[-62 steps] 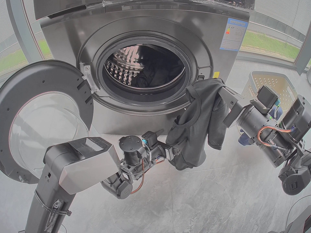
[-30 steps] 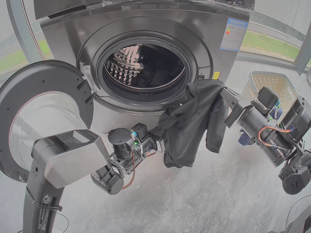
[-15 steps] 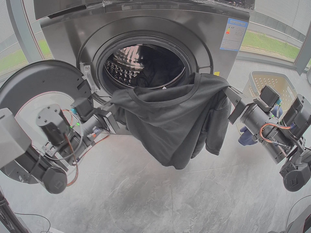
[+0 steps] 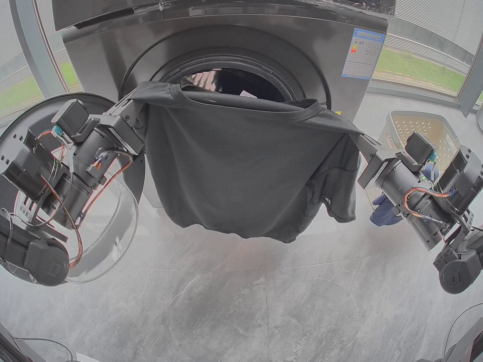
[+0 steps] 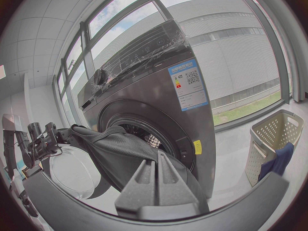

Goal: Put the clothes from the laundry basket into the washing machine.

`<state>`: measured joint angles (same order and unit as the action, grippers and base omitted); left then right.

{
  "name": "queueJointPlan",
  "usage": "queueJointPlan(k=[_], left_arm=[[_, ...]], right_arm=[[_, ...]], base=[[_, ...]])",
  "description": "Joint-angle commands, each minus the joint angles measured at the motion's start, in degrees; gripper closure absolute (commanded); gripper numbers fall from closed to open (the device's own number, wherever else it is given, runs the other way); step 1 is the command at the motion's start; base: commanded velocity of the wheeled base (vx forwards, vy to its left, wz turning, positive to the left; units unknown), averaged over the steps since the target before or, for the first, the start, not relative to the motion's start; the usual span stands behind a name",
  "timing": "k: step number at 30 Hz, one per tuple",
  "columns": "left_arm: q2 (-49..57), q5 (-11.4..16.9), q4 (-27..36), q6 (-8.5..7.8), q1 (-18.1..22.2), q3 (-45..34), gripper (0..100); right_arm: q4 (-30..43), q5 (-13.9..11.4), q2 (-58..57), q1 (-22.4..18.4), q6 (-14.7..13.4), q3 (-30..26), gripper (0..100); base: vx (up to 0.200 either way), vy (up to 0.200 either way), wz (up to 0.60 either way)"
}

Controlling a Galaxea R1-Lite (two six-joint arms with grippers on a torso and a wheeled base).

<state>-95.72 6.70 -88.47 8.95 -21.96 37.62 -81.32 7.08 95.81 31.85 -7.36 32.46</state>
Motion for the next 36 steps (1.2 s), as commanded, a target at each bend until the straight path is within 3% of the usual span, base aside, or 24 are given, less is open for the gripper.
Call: queueJointPlan(k=[1,21,28,32,35,36], left_arm=[[1.1,-0.1,0.0,0.02,0.3,0.6,100],[1.1,0.0,0.0,-0.07,-0.9,-0.4,100],[0.4,0.0,0.3,-0.16,-5.8,-0.5,100],[-0.4,-0.2,0.5,-0.42,-10.7,-0.5,100],[-0.4,-0.1,0.5,-0.42,-11.4,-0.7,100],[-0.4,-0.1,0.4,-0.42,-11.4,-0.8,100]], right_arm=[[-0.2,0.1,0.6,0.0,0.1,0.5,100],[-0.7,0.2,-0.2,-0.5,0.2,2.1,100],[-0.6,-0.2,0.6,0.8,-0.1,0.4,100],[-1.3,-0.8,4.0,4.6,-0.3,-1.4,100],[-2.2,-0.9,9.1,6.6,-0.3,-0.7,100],[-2.4,-1.1,11.2,7.3,-0.3,-0.7,0]], base=[[0.0,0.0,0.0],[0.0,0.0,0.0],[0.0,0.0,0.0],[0.0,0.0,0.0],[0.0,0.0,0.0],[0.0,0.0,0.0]])
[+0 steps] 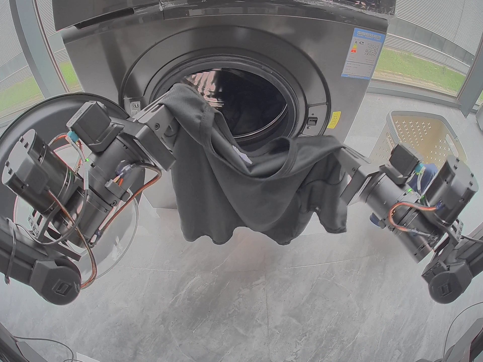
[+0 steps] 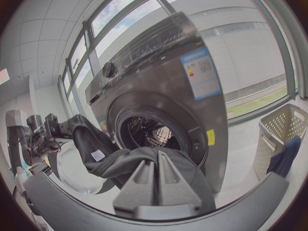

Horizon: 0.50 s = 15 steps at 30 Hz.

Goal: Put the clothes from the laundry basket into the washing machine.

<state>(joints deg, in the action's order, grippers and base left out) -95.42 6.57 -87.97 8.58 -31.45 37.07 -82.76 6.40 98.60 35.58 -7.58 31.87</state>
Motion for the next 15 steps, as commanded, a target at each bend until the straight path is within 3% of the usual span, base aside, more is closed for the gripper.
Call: queueJointPlan(k=[1,6,15], left_arm=[[-0.7,0.0,-0.1,-0.06,-1.9,-0.2,100],[-0.6,0.0,-0.5,-0.06,-3.3,-0.5,100],[-0.6,0.2,-0.5,-0.23,-4.7,-1.1,100]], right_arm=[[-1.0,-0.5,8.9,3.7,-0.1,-0.1,0],[-2.4,-2.0,20.9,5.4,0.1,2.1,0],[-2.1,-1.7,32.4,8.2,0.5,14.4,0]], base=[[0.0,0.0,0.0],[0.0,0.0,0.0],[0.0,0.0,0.0]])
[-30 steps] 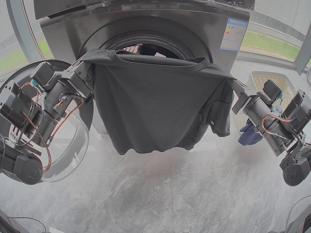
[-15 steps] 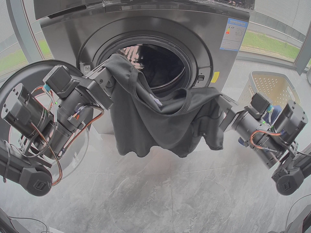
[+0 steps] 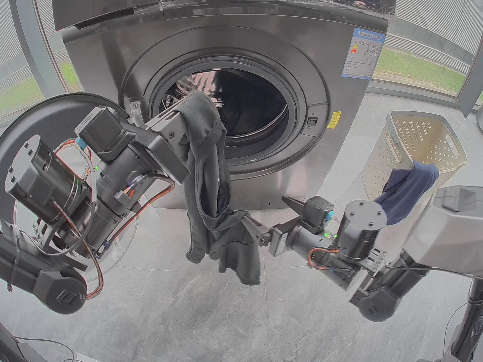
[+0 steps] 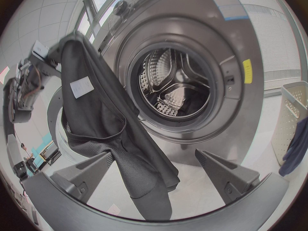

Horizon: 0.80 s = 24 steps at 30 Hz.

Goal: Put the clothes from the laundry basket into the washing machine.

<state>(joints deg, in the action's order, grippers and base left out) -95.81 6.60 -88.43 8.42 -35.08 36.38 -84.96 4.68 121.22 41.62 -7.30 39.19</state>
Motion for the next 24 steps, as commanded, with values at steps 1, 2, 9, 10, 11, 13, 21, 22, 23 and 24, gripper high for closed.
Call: queueJointPlan(k=[1,2,9,10,11,13,21,22,23,24], left_arm=[[-0.1,0.3,-0.1,-0.07,-1.1,-0.5,100],[-0.1,0.3,-0.1,-0.07,-1.4,-0.5,100],[-0.2,0.4,-0.1,-0.07,-2.4,-0.5,100],[-0.2,0.4,-0.1,-0.07,-2.4,-0.5,100],[-0.3,0.4,-0.1,-0.07,-2.4,-0.5,100],[-0.3,0.3,-0.1,-0.07,-2.4,-0.5,100],[-0.1,0.2,-0.1,-0.07,-3.0,-0.5,100],[-0.2,0.2,-0.1,-0.07,-2.9,-0.5,100],[-0.1,0.2,-0.1,-0.07,-3.0,-0.5,100],[-0.1,0.2,-0.1,-0.07,-3.0,-0.5,100]], right_arm=[[0.1,0.1,10.7,2.2,0.2,8.4,0],[0.1,0.2,11.8,2.3,0.2,10.4,0],[-0.5,0.3,15.6,3.3,-0.2,17.2,0],[-0.6,0.3,16.1,3.5,-0.2,17.5,0],[-0.6,0.3,16.5,3.7,-0.3,17.7,0],[-0.8,0.3,17.3,4.3,-0.3,18.0,0],[0.0,1.6,18.2,4.0,-0.4,21.5,0],[0.2,1.8,18.6,3.4,-0.4,22.2,0],[0.2,1.8,19.0,2.9,-0.4,22.6,0],[0.2,1.8,19.0,2.9,-0.4,22.6,0]], base=[[0.0,0.0,0.0],[0.0,0.0,0.0],[0.0,0.0,0.0],[0.0,0.0,0.0],[0.0,0.0,0.0],[0.0,0.0,0.0],[0.0,0.0,0.0],[0.0,0.0,0.0],[0.0,0.0,0.0],[0.0,0.0,0.0]])
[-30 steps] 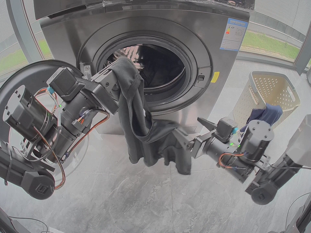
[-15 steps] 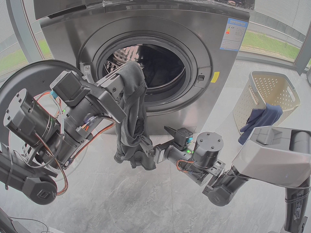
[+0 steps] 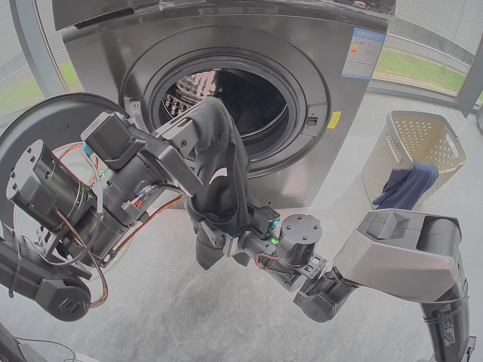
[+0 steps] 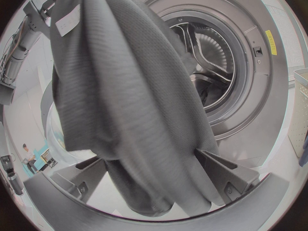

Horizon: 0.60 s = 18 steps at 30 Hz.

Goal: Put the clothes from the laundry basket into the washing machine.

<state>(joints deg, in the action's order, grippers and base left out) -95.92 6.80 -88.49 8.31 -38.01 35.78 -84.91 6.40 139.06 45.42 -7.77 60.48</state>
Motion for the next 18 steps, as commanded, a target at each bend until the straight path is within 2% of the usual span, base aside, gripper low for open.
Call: queueJointPlan(k=[1,5,11,12,18], left_arm=[[0.1,-0.1,0.0,0.04,0.0,0.2,100],[0.5,0.0,0.0,0.04,0.0,0.3,100],[0.7,0.4,-0.1,0.04,-0.3,0.3,100],[0.8,0.4,0.0,0.12,-0.6,0.3,100],[0.7,0.1,0.0,0.12,-0.2,0.6,100]], right_arm=[[0.2,0.5,1.7,-1.9,0.0,2.0,0],[0.4,0.9,2.0,-3.3,0.1,2.6,0],[1.8,1.0,4.8,-4.4,0.6,8.6,0],[1.7,1.0,5.4,-4.3,0.6,9.7,100],[1.6,1.9,6.3,-4.2,0.6,11.5,100]], base=[[0.0,0.0,0.0],[0.0,0.0,0.0],[0.0,0.0,0.0],[0.0,0.0,0.0],[0.0,0.0,0.0]])
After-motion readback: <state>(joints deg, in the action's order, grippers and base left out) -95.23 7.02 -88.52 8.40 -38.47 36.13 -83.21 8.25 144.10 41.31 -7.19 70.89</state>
